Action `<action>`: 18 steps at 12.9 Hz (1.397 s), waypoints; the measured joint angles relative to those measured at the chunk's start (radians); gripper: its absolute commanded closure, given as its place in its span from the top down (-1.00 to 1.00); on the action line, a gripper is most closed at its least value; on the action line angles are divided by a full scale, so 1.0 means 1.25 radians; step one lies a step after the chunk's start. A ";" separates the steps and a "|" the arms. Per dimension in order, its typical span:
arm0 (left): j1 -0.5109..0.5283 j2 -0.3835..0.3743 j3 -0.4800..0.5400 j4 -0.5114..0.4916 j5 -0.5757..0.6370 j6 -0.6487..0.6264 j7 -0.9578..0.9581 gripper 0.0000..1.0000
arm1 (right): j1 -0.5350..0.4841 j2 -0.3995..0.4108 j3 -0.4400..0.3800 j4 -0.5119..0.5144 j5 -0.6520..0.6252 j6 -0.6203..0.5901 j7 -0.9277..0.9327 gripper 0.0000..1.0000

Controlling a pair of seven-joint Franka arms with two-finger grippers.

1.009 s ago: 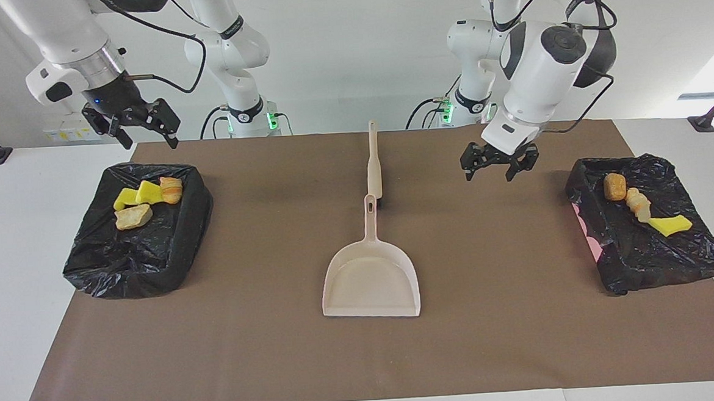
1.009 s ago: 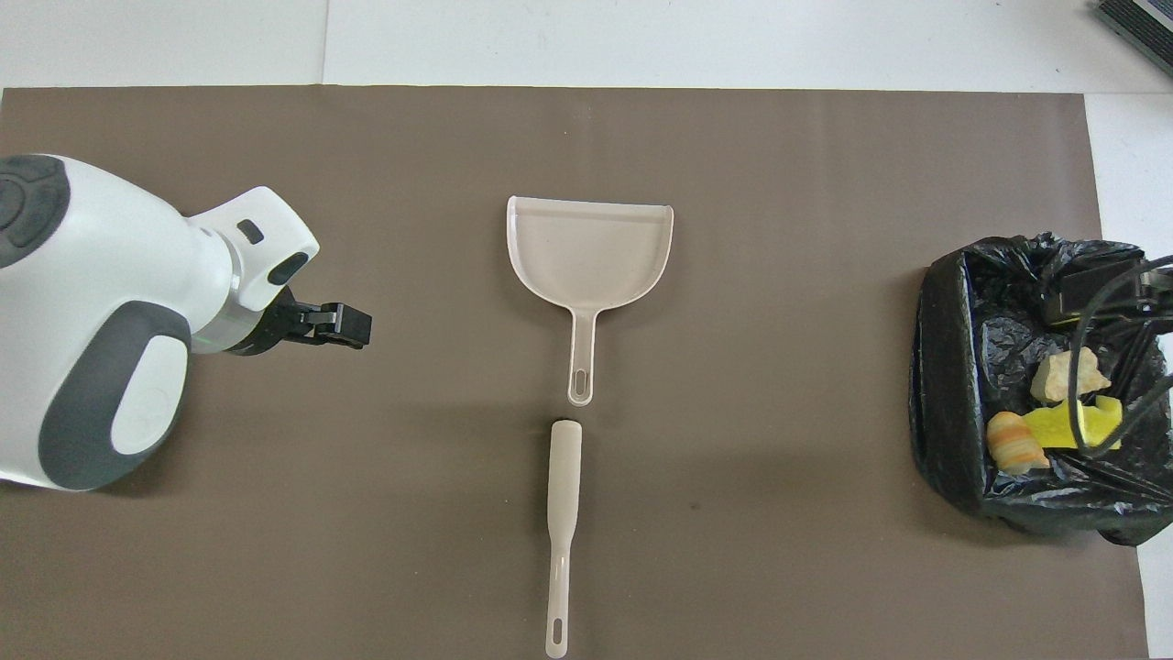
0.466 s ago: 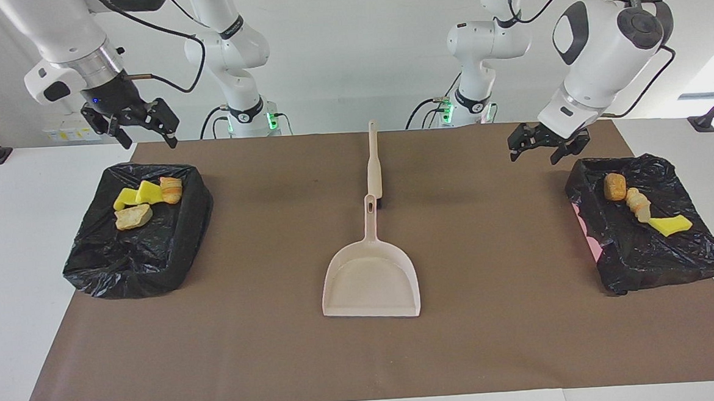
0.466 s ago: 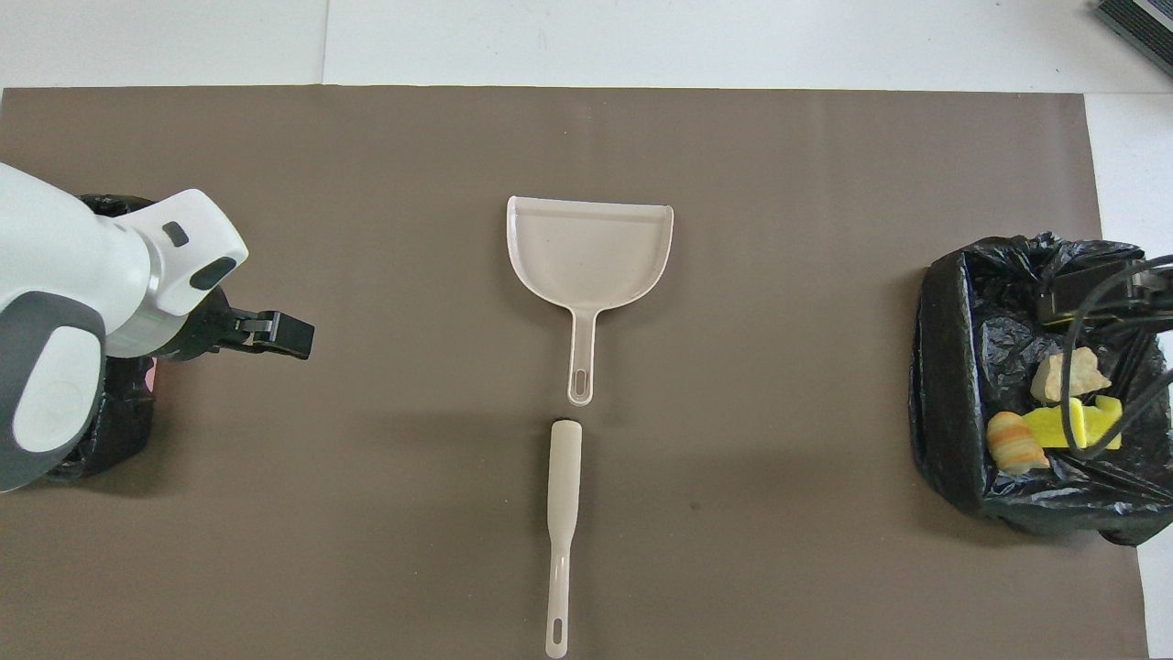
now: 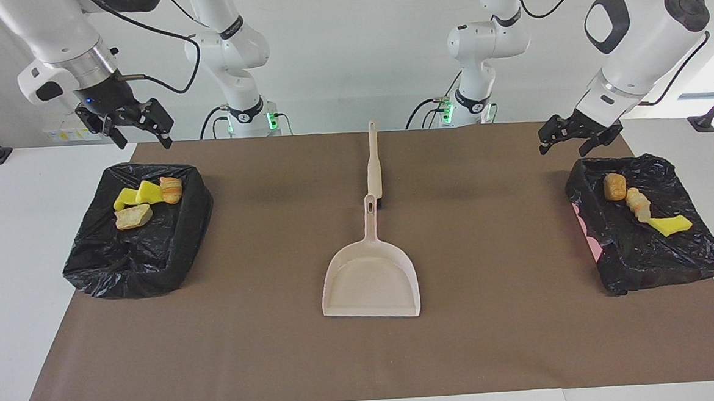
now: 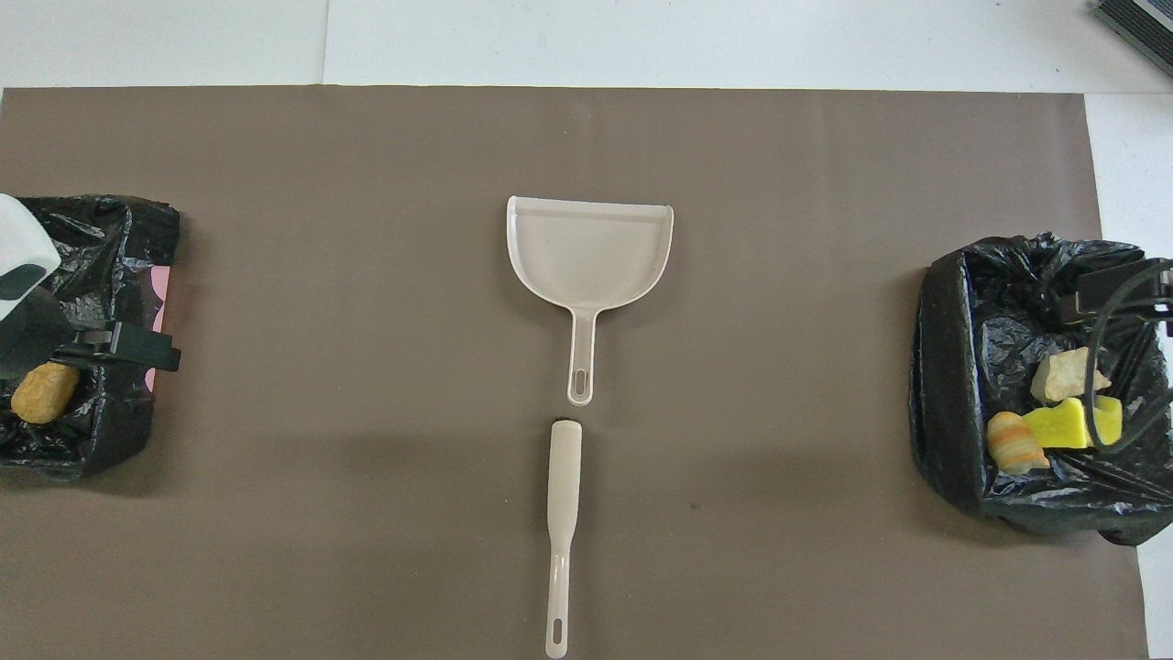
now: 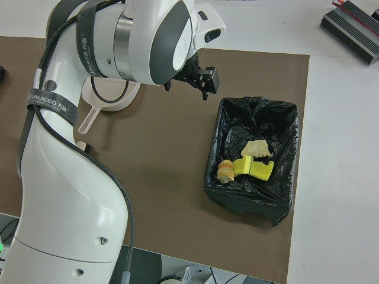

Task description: Sweep and dump trash in bin

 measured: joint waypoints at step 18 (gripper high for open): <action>0.000 -0.024 -0.007 0.190 0.047 -0.187 0.010 1.00 | 0.000 0.000 0.000 0.000 0.000 -0.004 0.000 1.00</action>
